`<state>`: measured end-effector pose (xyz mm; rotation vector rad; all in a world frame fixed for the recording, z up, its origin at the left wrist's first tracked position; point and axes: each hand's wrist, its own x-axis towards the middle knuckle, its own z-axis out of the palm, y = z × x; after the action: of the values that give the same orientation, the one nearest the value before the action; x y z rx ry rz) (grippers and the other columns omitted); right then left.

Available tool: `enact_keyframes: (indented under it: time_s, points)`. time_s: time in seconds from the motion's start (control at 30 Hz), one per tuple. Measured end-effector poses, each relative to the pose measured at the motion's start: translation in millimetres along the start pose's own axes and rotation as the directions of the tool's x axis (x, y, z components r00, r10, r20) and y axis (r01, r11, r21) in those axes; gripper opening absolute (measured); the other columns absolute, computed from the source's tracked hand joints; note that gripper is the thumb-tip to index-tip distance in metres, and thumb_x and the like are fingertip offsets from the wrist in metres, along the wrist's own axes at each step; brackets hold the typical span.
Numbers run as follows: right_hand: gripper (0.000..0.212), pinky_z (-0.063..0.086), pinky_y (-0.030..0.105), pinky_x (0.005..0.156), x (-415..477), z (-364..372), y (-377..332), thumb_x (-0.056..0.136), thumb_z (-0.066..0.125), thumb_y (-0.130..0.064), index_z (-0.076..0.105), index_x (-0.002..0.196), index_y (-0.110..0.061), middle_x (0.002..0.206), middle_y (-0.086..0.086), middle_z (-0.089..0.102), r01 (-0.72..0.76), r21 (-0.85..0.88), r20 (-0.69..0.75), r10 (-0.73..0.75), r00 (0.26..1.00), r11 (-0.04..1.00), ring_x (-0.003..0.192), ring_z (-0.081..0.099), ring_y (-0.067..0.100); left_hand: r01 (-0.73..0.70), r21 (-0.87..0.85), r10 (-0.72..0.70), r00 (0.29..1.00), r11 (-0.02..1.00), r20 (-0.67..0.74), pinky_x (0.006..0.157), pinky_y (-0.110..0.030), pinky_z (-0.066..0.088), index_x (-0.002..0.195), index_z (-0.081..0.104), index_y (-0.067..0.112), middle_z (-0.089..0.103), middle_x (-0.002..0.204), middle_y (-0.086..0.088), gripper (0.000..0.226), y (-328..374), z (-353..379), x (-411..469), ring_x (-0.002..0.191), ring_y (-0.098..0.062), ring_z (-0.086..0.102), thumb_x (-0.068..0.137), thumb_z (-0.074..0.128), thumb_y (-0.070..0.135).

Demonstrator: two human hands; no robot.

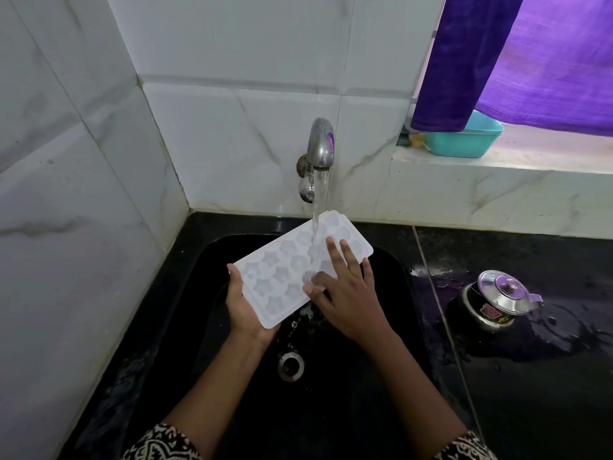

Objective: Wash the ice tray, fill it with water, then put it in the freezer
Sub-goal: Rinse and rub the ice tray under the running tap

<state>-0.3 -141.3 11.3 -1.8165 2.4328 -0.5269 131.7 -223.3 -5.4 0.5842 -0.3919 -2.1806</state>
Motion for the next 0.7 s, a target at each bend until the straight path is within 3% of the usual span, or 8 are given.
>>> enact_keyframes:
  time_s: [0.07, 0.2, 0.37, 0.53, 0.6, 0.7]
  points:
    - [0.061, -0.004, 0.05, 0.114, 2.1, 1.6, -7.0, 0.087, 0.015, -0.064, 0.06, 0.102, -0.027, 0.158, -0.005, -0.006, -0.009, -0.007, -0.041, 0.009, 0.999, 1.0, 0.142, -0.019, 0.009, 0.018, -0.002, -0.018, 1.0, 1.0, -0.009, 0.095, -0.052, 0.049, 0.135, 0.049, 0.007, 0.059, 0.131, -0.02, 0.08, -3.2, 2.6, -1.6, 0.118, -0.039, 0.058, 0.091, 0.026, 0.07]
    - [0.067, -0.01, 0.046, 0.113, -3.5, 4.2, -11.5, 0.085, 0.012, -0.066, 0.052, 0.12, -0.026, 0.152, -0.011, -0.018, 0.039, -0.035, 0.029, -0.038, 0.999, 0.999, 0.138, -0.026, 0.006, 0.014, -0.007, -0.015, 1.0, 1.0, -0.021, 0.094, -0.052, 0.05, 0.134, 0.05, 0.007, 0.059, 0.13, -0.019, 0.08, 0.5, 1.7, 2.3, 0.117, -0.038, 0.059, 0.09, 0.027, 0.07]
    - [0.062, -0.003, 0.05, 0.114, -2.5, 2.4, -6.9, 0.086, 0.011, -0.063, 0.059, 0.099, -0.025, 0.158, -0.004, -0.005, -0.044, -0.003, -0.029, 0.044, 0.999, 0.999, 0.14, -0.021, 0.009, 0.022, 0.0, -0.022, 1.0, 1.0, -0.018, 0.099, -0.054, 0.045, 0.133, 0.051, 0.007, 0.059, 0.13, -0.02, 0.08, -7.4, -1.6, 0.2, 0.118, -0.039, 0.058, 0.091, 0.026, 0.07]
    - [0.071, -0.007, 0.048, 0.114, -10.8, 3.3, -9.9, 0.081, 0.01, -0.068, 0.05, 0.124, -0.028, 0.153, -0.012, -0.02, 0.0, 0.042, 0.094, -0.004, 0.996, 0.999, 0.136, -0.029, 0.004, 0.014, -0.006, -0.014, 1.0, 1.0, -0.017, 0.098, -0.054, 0.046, 0.138, 0.046, 0.007, 0.056, 0.134, -0.02, 0.083, -4.8, -6.3, 2.5, 0.121, -0.04, 0.055, 0.089, 0.028, 0.071]
    - [0.069, -0.003, 0.047, 0.115, -14.0, -1.2, -1.4, 0.08, 0.011, -0.068, 0.057, 0.114, -0.03, 0.152, -0.015, -0.016, -0.052, 0.147, 0.055, 0.044, 0.998, 0.988, 0.137, -0.025, 0.003, 0.01, -0.011, -0.01, 1.0, 1.0, -0.002, 0.096, -0.054, 0.048, 0.137, 0.048, 0.008, 0.057, 0.133, -0.021, 0.081, -5.1, -8.4, 2.7, 0.12, -0.04, 0.056, 0.09, 0.028, 0.071]
    - [0.057, 0.007, 0.046, 0.115, -13.2, -7.2, 5.5, 0.085, 0.022, -0.063, 0.062, 0.104, -0.027, 0.158, -0.008, 0.005, -0.096, 0.243, -0.122, 0.128, 0.984, 0.965, 0.143, -0.009, 0.007, 0.038, -0.007, -0.038, 0.999, 0.999, 0.024, 0.099, -0.054, 0.045, 0.138, 0.047, 0.009, 0.055, 0.134, -0.021, 0.081, -12.2, -7.0, 1.4, 0.122, -0.04, 0.054, 0.09, 0.027, 0.07]
